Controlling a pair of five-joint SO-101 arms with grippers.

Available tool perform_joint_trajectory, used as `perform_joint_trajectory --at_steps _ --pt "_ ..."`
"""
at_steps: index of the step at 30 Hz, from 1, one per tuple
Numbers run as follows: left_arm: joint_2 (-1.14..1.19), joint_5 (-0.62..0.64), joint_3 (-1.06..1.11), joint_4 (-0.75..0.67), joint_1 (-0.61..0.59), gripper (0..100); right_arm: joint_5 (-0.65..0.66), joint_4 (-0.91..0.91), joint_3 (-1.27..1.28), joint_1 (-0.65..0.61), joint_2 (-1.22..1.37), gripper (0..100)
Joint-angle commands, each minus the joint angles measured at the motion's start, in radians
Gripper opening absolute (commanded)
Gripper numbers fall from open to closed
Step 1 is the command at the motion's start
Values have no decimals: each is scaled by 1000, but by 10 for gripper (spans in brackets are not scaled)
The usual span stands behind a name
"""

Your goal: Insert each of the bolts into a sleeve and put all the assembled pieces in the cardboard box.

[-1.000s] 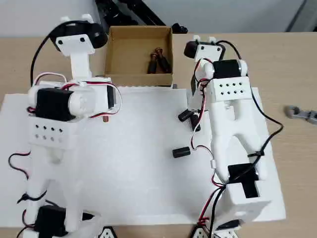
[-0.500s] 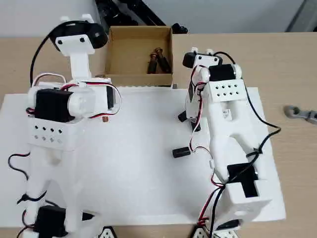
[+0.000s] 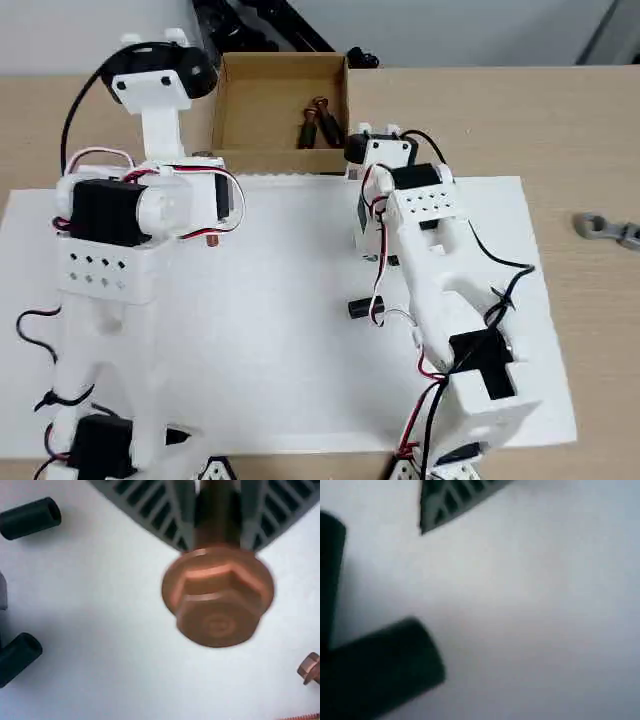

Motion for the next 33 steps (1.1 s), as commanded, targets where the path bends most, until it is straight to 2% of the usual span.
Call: perform_joint_trajectory --at_steps 1,10,26,33 --pt "-46 -6 -5 -3 5 5 -6 -73 35 -7 -10 226" --pt "-46 -6 -5 -5 5 5 -5 -206 141 -4 -10 226" --pt "-48 -6 -5 2 6 5 -2 -268 133 30 -21 226" --pt "-48 -6 -5 2 6 5 48 -312 133 47 -19 226"
